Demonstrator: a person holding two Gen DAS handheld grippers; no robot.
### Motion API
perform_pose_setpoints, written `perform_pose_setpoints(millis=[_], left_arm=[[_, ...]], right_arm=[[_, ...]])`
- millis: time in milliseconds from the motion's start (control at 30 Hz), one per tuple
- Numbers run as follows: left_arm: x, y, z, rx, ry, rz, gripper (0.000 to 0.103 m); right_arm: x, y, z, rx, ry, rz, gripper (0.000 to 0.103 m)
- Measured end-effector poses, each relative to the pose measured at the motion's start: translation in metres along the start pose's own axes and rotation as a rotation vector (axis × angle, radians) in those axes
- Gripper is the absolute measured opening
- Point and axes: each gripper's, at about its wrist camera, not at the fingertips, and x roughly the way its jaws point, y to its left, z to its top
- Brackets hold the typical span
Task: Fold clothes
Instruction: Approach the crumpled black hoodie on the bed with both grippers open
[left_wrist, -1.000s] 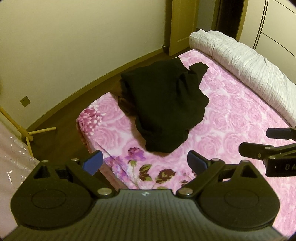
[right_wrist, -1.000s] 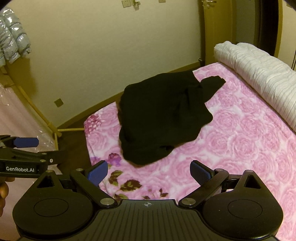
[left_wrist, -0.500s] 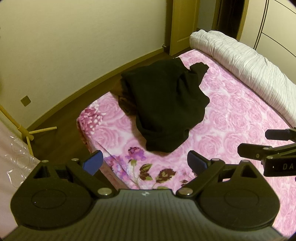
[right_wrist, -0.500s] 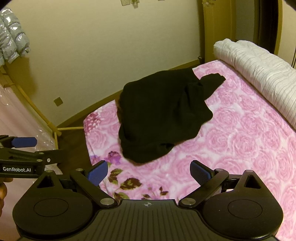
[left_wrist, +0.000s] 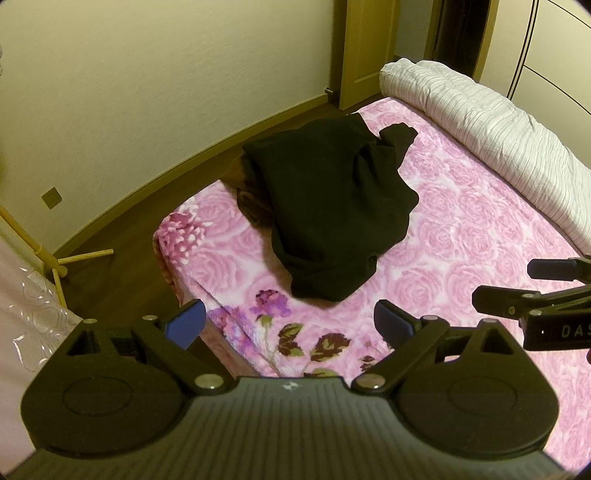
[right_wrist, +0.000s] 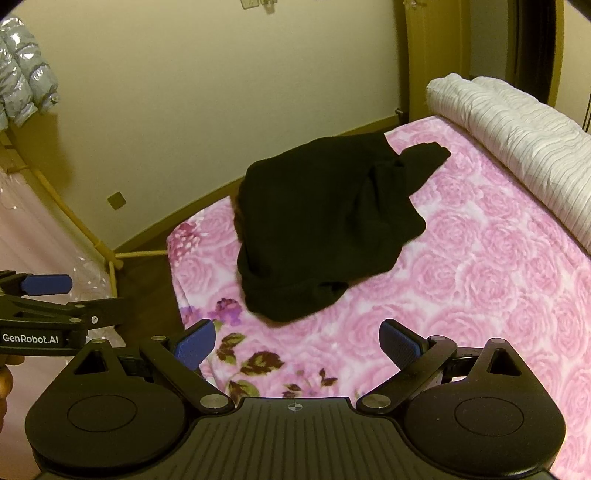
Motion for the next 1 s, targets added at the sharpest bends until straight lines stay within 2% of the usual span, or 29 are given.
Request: perform_pose_setpoints(millis=[1000], left_arm=[[0.000, -0.017, -0.003, 0.033, 0.049, 0.030, 0.096]], right_arm=[[0.015, -0.018, -0.002, 0.025, 0.037, 0.071, 0.098]])
